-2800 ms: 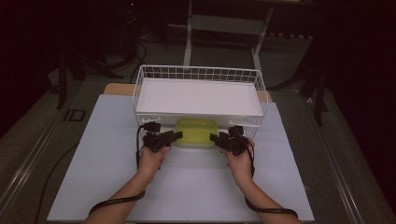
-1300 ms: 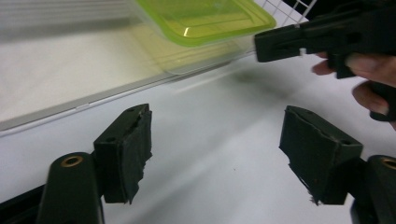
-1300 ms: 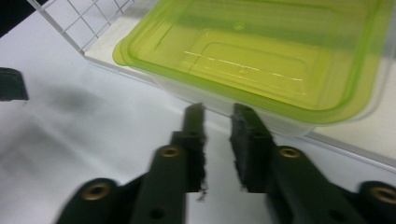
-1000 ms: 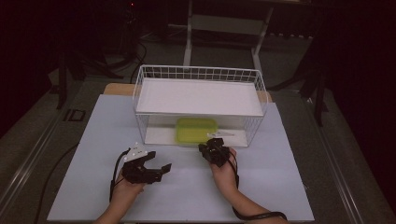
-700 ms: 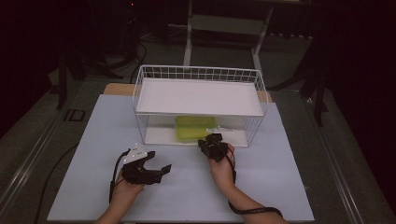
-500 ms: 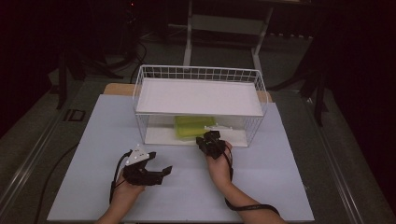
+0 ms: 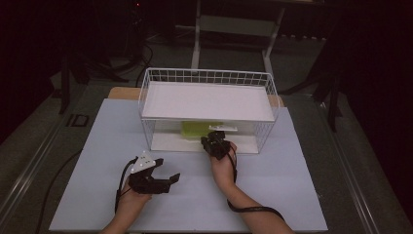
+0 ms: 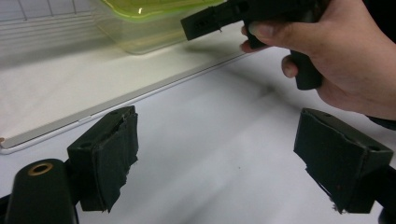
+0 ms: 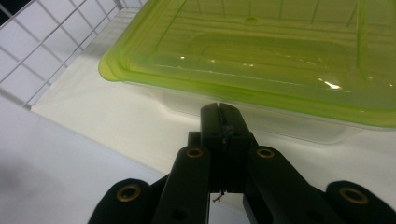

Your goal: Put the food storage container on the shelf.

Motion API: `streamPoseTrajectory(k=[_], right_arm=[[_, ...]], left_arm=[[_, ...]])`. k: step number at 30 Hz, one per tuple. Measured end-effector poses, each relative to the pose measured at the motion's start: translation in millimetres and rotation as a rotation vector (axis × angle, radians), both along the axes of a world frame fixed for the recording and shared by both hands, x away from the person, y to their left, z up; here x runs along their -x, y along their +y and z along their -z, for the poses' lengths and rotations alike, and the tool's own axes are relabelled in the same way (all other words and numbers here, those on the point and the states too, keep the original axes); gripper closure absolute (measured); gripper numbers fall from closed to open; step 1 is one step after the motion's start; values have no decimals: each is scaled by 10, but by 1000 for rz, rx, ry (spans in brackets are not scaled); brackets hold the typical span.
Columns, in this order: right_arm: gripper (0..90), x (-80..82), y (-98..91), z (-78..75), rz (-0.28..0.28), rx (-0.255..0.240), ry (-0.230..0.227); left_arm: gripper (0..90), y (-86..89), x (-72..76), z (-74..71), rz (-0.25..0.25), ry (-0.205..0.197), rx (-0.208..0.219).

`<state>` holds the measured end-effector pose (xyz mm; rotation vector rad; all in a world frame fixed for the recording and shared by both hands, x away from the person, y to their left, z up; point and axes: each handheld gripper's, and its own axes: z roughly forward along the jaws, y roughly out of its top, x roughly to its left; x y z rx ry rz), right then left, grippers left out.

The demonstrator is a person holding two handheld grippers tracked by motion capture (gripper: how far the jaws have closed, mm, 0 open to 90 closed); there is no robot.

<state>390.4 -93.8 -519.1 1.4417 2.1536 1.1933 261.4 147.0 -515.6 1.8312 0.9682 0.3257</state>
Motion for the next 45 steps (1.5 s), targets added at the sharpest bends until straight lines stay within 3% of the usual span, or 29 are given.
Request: streamPoseTrajectory(k=[4,13,16,19,27,32,34,35,37,38,39,45], right_arm=[[897,-35,12,-2,27,-14,22],[889,-74,23,14,19,-16,12],[867,-23,32,-10,13,-20,28],[841,15,25,-14,-7,-13,5],[783,183,4,-14,-49,-9,34],[633,362,-107,-87,-83,-22,-4],[614,390,-128,-111,-87,-18,-11],[492,428,-177,-150,-98,-24,-28],[403,455,-236,-181,-115,-36,-45],[358,468,-266,-198,-131,-45,-54],[329,486,-297,-217,-142,-50,-66],[218,564,-445,-291,-186,-105,-94]], left_arm=[[148,4,0,5,-1,3,5],[148,-3,6,8,4,3,4],[147,-10,6,4,11,3,3],[147,-19,6,-5,12,2,7],[143,-54,13,-35,27,4,9],[141,-91,12,-99,33,-9,17],[128,-103,13,-114,38,-14,12],[128,-128,10,-151,57,3,5],[107,-137,15,-185,44,2,6],[55,-145,10,-196,43,1,6],[11,-147,3,-212,57,5,5],[11,-161,22,-273,97,-23,13]])
